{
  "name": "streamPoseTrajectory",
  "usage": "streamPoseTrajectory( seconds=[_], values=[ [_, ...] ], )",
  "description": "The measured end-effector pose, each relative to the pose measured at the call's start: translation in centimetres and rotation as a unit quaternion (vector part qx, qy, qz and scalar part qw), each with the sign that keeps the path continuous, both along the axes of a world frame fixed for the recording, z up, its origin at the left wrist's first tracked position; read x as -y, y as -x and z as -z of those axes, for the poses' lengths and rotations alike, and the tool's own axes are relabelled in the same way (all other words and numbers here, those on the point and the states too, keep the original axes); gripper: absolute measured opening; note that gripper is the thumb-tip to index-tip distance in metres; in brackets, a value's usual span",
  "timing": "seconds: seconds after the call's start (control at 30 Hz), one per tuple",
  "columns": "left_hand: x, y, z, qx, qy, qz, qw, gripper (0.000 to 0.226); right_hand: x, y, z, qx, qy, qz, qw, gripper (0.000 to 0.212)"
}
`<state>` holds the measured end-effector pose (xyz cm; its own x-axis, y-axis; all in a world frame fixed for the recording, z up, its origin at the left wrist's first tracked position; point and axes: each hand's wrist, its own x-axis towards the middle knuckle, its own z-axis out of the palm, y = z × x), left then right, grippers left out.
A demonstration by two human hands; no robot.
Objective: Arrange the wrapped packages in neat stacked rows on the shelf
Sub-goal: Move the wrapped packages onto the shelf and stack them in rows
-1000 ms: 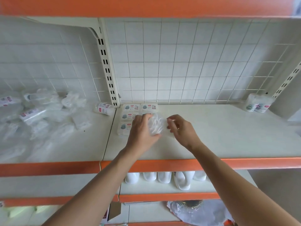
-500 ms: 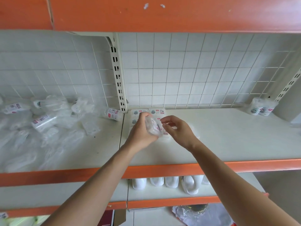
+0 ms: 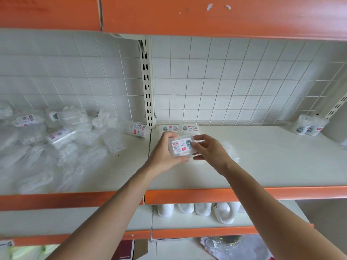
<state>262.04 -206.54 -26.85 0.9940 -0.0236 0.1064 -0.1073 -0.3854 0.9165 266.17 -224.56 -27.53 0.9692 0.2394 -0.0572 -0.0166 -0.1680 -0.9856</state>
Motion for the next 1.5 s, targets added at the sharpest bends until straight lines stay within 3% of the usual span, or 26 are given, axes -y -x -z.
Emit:
streamPoseTrajectory(
  seconds=[0.2,0.33,0.43,0.53,0.7,0.8,0.93,1.0,1.13,1.3,1.5],
  values=[
    [-0.9,-0.6,-0.2,-0.039,0.015,-0.043,0.998,0.019,-0.5,-0.6,-0.3,0.034,0.008,0.007,0.999,0.009],
    [-1.2,-0.7,-0.2,-0.066,0.036,-0.06,0.995,0.025,-1.6,-0.5,-0.5,0.058,0.009,0.03,0.998,0.003],
    [-1.3,-0.2,-0.5,-0.09,0.079,-0.066,0.991,0.039,-1.8,-0.5,-0.4,0.046,0.002,0.072,0.996,0.011],
    [-1.3,0.0,-0.5,-0.094,0.123,-0.073,0.985,0.051,-1.9,0.0,-0.1,0.013,0.038,0.015,0.999,0.023],
    [-1.5,0.4,-0.5,-0.13,0.176,-0.092,0.971,0.024,-2.3,0.2,-0.2,0.048,0.077,-0.005,0.996,0.012],
    [-1.8,0.5,-0.2,-0.132,0.191,-0.12,0.965,0.02,-2.5,0.7,-0.1,0.117,0.152,-0.03,0.981,0.007],
    [-2.3,1.5,0.8,-0.136,0.198,-0.154,0.958,0.022,-2.5,2.0,1.3,0.207,0.225,-0.115,0.945,0.058],
    [-2.6,2.2,1.4,-0.137,0.136,-0.159,0.968,0.022,-2.5,2.3,2.2,0.253,0.275,-0.135,0.918,0.069],
    [-3.6,4.1,3.3,-0.043,-0.153,-0.111,0.981,0.025,-2.1,3.0,2.9,0.307,0.313,-0.122,0.89,0.057],
    [-4.3,5.3,5.3,0.07,-0.291,-0.051,0.953,0.036,-1.8,3.0,4.0,0.339,0.36,-0.15,0.856,0.049],
    [-4.4,5.2,6.1,0.148,-0.372,-0.025,0.916,0.032,-2.4,2.8,4.9,0.376,0.377,-0.144,0.834,0.042]
  ],
)
